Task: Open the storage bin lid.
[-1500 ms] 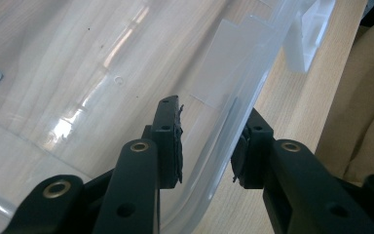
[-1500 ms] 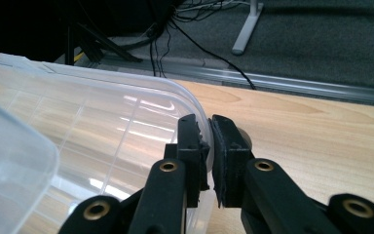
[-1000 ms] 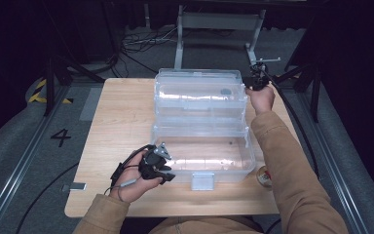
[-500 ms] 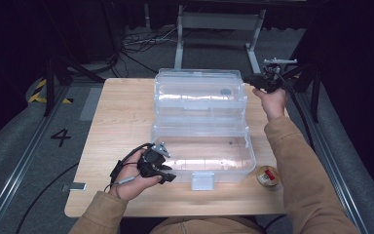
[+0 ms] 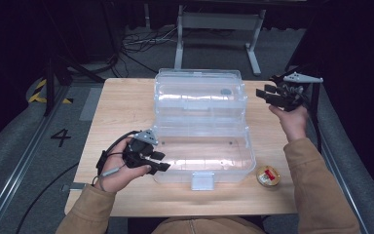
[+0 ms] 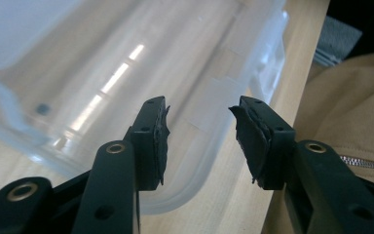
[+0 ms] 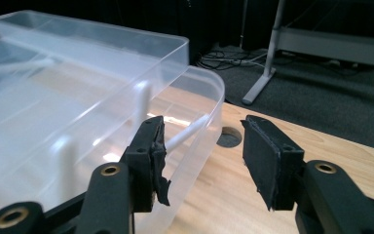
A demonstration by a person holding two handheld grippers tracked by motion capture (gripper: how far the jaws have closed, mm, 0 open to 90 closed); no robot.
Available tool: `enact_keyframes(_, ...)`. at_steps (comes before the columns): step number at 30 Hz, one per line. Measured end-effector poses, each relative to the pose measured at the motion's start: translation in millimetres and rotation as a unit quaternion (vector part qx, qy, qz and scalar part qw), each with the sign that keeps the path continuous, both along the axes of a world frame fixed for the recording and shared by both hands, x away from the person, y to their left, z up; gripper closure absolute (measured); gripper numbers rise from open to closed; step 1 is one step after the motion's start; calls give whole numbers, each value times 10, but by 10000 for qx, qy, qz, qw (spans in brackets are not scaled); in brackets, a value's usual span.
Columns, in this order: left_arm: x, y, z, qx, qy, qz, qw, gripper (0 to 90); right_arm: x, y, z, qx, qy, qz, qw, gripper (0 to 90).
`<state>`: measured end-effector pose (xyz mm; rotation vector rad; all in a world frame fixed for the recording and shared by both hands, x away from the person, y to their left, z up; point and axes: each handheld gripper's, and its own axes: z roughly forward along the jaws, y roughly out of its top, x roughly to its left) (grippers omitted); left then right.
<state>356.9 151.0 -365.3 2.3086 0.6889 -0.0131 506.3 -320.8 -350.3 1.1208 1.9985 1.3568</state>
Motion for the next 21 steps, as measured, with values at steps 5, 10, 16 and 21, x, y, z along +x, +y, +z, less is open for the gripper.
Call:
enact_keyframes(5,79,124,70,-101,-103,247,9996,536,-358,-60,-6,-162,-277,246,9992,495)
enact_keyframes(10,151,271,147,-207,-210,546,9981,523,-612,-157,-16,-9,-372,306,9988,493)
enact_keyframes(16,237,401,157,-231,-244,940,9950,507,-796,-285,-33,-278,-265,266,9989,459)
enact_keyframes(21,316,486,127,-263,-212,1251,9916,495,-903,-382,-5,-183,-257,332,9990,445)
